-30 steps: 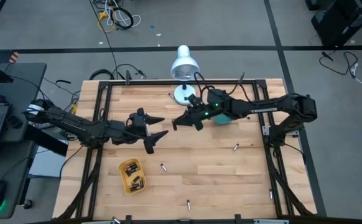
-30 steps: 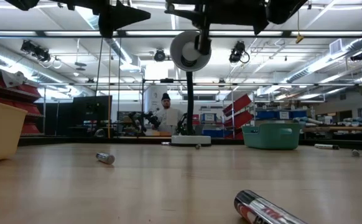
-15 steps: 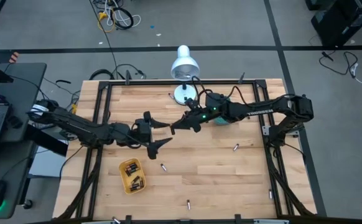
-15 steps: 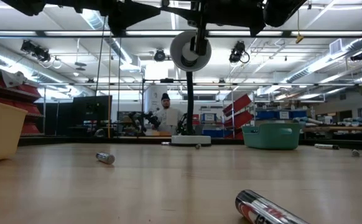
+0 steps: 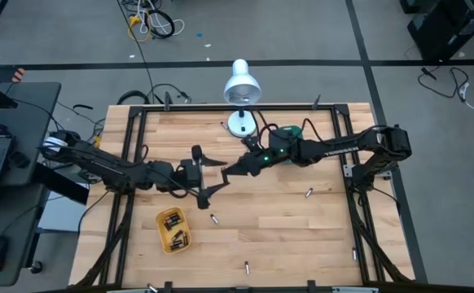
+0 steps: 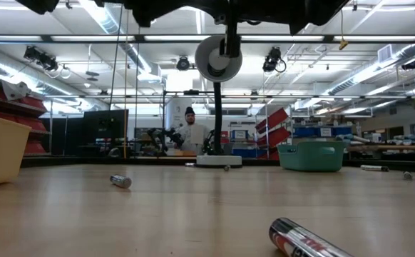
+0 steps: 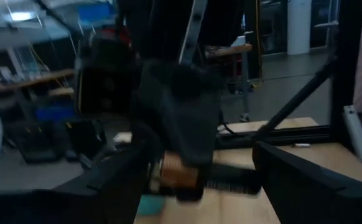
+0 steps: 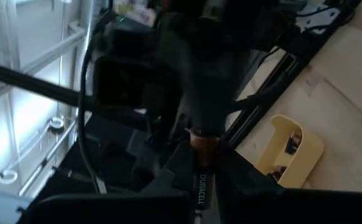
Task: Sort batteries
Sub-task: Put the golden battery into the yellow bin
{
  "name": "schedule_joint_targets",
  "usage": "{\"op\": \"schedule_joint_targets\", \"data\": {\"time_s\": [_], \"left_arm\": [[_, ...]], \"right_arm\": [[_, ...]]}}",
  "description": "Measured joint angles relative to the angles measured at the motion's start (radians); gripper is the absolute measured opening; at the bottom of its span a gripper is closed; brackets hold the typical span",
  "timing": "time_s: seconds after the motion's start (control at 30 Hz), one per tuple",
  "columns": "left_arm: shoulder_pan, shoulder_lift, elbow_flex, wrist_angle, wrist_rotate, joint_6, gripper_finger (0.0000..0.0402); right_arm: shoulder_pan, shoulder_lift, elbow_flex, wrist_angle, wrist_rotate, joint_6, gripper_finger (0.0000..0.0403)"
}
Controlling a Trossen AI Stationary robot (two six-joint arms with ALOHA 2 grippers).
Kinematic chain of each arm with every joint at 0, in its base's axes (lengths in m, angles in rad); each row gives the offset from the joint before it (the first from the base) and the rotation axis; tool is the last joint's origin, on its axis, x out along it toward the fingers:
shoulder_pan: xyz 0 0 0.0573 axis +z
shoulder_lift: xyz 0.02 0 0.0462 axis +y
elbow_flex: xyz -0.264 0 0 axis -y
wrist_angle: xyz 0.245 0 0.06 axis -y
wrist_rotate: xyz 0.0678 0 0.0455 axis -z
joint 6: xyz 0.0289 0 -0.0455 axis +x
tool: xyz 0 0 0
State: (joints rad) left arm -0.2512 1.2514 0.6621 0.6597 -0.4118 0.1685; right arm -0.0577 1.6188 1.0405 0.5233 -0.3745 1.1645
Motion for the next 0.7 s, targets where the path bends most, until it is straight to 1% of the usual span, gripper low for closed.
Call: {"op": "schedule_joint_targets", "data": {"time_s": [0.13,0.27,0.33,0.53,0.7], "left_arm": [[-0.007,-0.001,0.051,-0.002,-0.023,0.099,0.0289],[-0.009,-0.002,0.085,-0.115,-0.019,0.115,0.0282],[-0.013,-0.003,0.090,-0.165,-0.017,0.106,0.0282],[-0.027,-0.004,0.092,-0.195,0.002,-0.004,0.0282],[-0.030,-0.002,0.088,-0.234,0.032,-0.033,0.0305]], "right_arm": [[0.014,0.000,0.000,0.009,0.057,0.037,0.0029],[0.023,0.000,-0.001,0.037,0.065,0.043,0.0029],[0.026,0.002,-0.003,0.034,0.066,0.045,0.0029],[0.027,0.002,-0.003,0.032,0.066,0.071,0.0030],[0.026,-0.003,0.000,0.076,0.056,0.109,0.0030]]}}
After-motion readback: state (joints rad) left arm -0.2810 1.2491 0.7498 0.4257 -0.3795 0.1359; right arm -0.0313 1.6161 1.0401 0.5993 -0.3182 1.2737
